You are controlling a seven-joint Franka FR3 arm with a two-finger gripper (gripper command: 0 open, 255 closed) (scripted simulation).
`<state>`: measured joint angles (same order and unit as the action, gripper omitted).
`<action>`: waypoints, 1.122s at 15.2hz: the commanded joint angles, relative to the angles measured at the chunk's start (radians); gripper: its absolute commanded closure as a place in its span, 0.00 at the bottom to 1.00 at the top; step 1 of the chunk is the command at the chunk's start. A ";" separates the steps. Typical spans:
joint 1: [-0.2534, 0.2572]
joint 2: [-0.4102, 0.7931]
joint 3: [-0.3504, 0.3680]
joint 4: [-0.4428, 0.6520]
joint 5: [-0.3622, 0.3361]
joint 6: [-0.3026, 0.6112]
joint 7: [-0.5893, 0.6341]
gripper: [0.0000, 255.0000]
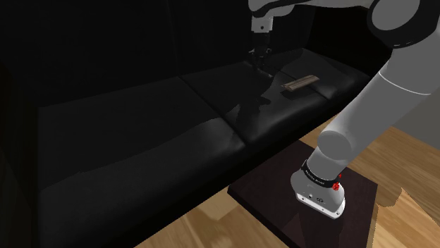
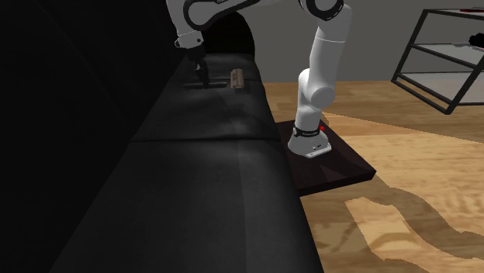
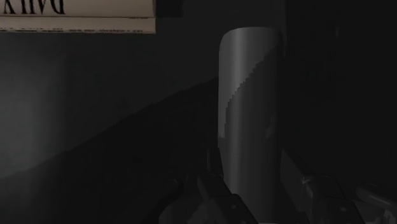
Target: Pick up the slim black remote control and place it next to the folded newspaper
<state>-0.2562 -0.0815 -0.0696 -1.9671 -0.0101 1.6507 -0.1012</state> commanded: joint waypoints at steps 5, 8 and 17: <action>-0.001 0.017 -0.001 -0.062 0.001 0.079 -0.001 1.00; -0.001 0.017 -0.001 -0.062 0.001 0.079 -0.001 1.00; -0.001 0.017 -0.001 -0.062 0.001 0.079 -0.001 0.00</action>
<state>-0.2570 -0.0650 -0.0707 -2.0293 -0.0095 1.7301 -0.1026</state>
